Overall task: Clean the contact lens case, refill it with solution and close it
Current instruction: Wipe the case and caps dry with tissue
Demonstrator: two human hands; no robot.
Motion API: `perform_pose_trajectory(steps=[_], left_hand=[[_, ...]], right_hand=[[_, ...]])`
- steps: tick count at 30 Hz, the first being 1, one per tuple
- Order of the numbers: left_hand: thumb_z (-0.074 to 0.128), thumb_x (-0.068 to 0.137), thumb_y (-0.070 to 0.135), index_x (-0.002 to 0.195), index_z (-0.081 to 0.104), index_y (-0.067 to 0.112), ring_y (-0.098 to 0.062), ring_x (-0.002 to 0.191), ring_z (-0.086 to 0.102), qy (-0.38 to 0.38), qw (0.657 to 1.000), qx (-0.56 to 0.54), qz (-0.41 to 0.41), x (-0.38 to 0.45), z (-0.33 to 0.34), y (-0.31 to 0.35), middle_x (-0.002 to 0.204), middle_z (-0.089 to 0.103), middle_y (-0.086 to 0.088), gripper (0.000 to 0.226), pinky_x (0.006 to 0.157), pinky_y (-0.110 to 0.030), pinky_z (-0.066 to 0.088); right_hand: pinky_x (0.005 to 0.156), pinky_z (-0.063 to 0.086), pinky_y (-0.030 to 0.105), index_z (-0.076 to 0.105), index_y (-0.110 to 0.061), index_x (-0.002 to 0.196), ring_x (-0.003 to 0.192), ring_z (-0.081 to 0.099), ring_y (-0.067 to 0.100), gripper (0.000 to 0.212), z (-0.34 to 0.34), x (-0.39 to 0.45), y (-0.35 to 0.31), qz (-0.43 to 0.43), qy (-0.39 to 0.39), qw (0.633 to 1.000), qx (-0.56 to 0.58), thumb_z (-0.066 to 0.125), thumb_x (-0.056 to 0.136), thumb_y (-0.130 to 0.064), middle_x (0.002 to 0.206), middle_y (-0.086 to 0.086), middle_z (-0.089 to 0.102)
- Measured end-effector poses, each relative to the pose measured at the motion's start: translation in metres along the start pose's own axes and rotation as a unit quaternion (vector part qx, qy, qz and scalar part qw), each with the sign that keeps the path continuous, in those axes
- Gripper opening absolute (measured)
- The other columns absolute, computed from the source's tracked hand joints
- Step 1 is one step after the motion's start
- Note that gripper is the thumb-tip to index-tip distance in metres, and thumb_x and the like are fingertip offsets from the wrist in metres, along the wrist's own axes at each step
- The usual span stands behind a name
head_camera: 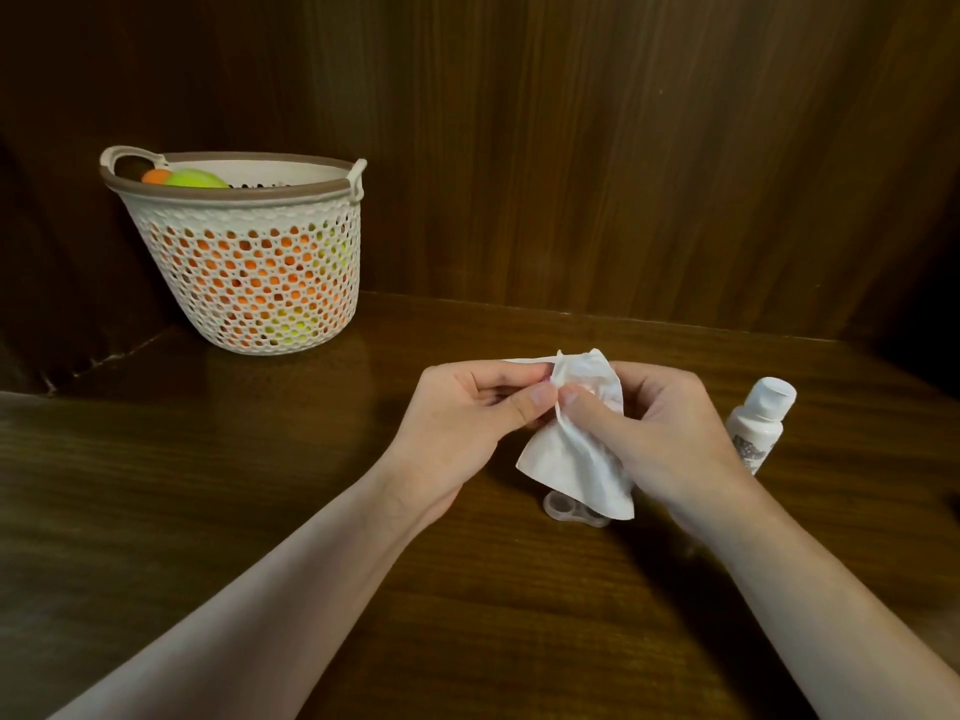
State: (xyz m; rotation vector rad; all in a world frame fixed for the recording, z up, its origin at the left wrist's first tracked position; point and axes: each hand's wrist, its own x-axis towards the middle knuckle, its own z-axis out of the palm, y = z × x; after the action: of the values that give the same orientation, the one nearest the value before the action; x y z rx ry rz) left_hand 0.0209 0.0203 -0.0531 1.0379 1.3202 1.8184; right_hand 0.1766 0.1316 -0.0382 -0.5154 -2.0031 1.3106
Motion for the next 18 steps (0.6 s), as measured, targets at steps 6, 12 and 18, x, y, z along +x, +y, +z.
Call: perform_pose_trajectory(steps=[6,12,18], left_hand=[[0.078,0.092,0.004,0.112,0.083,0.015,-0.014,0.098,0.08,0.012,0.999,0.034,-0.012,0.0009,-0.0007,-0.0028,0.107,0.084,-0.001,0.024,0.079,-0.02,0.062],[0.077,0.093,0.006,0.111,0.084,0.016,-0.014,0.101,0.079,-0.008,0.999,0.033,0.004,0.0014,-0.0005,-0.0018,0.109,0.083,0.0,0.022,0.08,-0.021,0.062],[0.075,0.093,0.004,0.114,0.082,0.017,-0.013,0.104,0.079,-0.006,1.0,0.011,0.011,0.0001,-0.0012,-0.0026,0.112,0.083,0.0,0.025,0.081,-0.02,0.062]], right_hand=[[0.062,0.062,0.018,0.08,-0.042,0.09,0.086,0.076,-0.003,0.008,0.0014,0.001,0.0059,0.006,0.025,0.997,-0.069,0.078,0.096,-0.038,0.09,-0.023,0.08],[0.066,0.063,0.02,0.079,-0.05,0.097,0.086,0.078,0.001,0.013,0.0034,-0.0007,0.0039,-0.024,0.022,0.999,-0.028,0.076,0.098,-0.037,0.092,-0.018,0.081],[0.062,0.054,0.008,0.079,-0.049,0.09,0.088,0.074,-0.007,0.012,0.0002,0.0001,-0.0005,-0.031,0.005,0.996,-0.078,0.077,0.097,-0.04,0.089,-0.025,0.079]])
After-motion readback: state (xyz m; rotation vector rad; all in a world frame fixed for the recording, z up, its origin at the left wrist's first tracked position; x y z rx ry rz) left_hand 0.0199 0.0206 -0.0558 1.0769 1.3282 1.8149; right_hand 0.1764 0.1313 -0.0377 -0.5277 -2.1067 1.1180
